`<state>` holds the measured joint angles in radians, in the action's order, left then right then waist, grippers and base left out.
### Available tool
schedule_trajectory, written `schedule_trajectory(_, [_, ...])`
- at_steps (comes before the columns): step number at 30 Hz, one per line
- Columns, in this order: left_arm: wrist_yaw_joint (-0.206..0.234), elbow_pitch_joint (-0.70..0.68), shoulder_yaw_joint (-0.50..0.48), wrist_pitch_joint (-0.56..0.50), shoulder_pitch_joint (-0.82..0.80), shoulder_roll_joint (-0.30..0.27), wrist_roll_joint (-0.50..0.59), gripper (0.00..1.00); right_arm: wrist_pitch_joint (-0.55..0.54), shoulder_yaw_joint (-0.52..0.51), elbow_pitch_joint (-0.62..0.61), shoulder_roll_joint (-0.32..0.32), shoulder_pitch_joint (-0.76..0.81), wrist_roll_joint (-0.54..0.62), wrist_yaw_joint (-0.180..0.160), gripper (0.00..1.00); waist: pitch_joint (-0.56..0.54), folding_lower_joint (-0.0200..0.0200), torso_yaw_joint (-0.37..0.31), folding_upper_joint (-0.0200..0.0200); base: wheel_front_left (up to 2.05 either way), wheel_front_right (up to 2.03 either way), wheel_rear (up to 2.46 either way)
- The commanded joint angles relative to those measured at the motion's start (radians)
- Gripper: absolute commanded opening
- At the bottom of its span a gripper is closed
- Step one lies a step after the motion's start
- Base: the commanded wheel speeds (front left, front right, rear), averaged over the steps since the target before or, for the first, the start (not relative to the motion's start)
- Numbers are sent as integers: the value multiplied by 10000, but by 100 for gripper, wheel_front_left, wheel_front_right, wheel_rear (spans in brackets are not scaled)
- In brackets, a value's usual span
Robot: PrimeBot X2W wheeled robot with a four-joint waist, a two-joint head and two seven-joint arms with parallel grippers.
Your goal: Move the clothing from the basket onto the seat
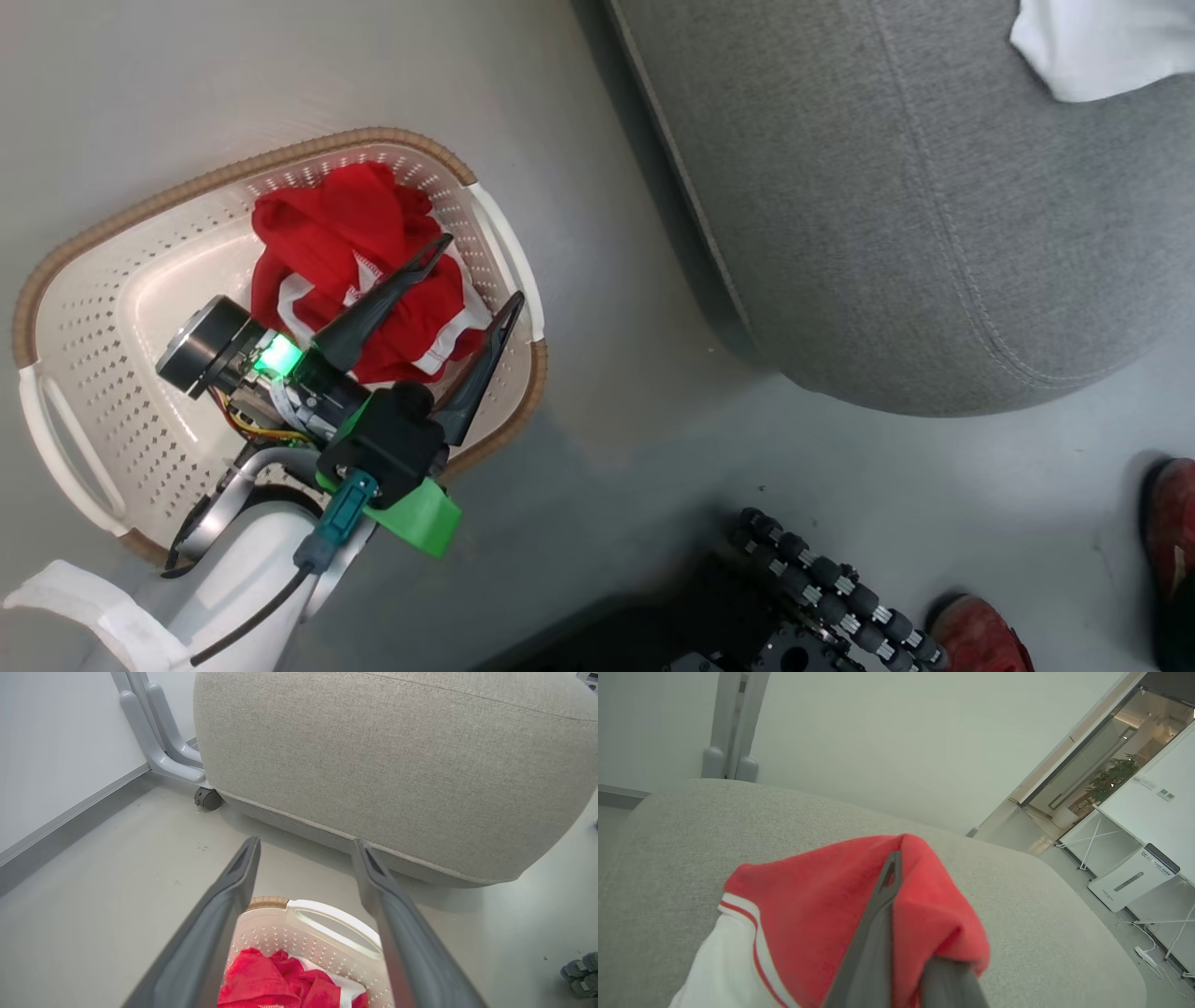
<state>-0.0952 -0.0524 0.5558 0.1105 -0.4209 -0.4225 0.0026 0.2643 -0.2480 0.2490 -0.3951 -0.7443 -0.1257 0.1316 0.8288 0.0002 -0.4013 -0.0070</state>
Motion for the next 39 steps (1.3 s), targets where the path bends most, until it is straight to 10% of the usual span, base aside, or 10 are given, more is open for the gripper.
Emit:
schedule_trajectory(1, [74,-28,12,-21,-151,-51,8,100,4,-97,344,134,197,-127,-17,0,137,-2,181,70,0,0,0])
schedule_trajectory(4, [71,2,47,-65,-152,-64,-71,100,4,-382,990,399,376,-122,-17,9,56,-2,223,70,0,0,0])
schedule_trajectory(5, [67,18,58,-67,-169,-70,-78,100,4,-469,1146,486,475,-80,-17,34,12,-2,243,70,0,0,0])
schedule_trajectory(6, [62,57,83,-39,-210,-54,-87,100,4,-628,1237,541,590,5,-17,94,-72,-2,292,70,0,0,0])
schedule_trajectory(7, [62,86,101,8,-243,-20,-95,100,4,-825,1197,573,667,96,-17,100,-140,-2,341,70,0,0,0])
schedule_trajectory(18, [447,1925,433,1376,-49,1522,-783,100,4,-2992,-875,2645,4123,1409,-16,100,-2313,-2,1683,70,0,0,0])
schedule_trajectory(39, [1248,2852,-1965,1540,2727,3602,-1750,100,4,2916,-1502,3420,6579,400,-16,100,-6712,-2,4598,70,0,0,0])
